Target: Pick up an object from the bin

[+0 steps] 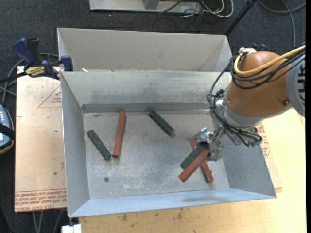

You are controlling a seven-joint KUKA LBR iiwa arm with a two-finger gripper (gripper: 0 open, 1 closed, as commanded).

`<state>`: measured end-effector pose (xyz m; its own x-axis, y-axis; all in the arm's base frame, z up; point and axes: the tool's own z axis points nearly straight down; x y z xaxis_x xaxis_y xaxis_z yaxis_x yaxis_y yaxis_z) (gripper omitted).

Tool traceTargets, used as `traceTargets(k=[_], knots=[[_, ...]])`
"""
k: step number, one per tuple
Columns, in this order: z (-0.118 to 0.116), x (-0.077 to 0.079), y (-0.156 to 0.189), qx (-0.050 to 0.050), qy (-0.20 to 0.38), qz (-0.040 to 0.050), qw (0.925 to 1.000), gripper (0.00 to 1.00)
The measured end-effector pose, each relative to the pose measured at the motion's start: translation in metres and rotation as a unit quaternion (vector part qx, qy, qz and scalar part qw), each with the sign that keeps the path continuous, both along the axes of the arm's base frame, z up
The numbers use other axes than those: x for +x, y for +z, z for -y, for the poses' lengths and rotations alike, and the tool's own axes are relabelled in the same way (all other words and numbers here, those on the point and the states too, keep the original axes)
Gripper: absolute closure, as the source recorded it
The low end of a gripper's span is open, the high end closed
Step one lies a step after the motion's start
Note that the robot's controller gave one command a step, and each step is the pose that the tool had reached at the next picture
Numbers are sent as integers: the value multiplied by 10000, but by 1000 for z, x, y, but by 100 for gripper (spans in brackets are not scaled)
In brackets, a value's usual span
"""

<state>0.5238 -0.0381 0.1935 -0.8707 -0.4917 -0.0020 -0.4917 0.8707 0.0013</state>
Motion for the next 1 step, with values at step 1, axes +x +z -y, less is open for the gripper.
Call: traceTargets(k=[1], knots=[[0, 0, 0, 0, 0, 0, 10000, 100]])
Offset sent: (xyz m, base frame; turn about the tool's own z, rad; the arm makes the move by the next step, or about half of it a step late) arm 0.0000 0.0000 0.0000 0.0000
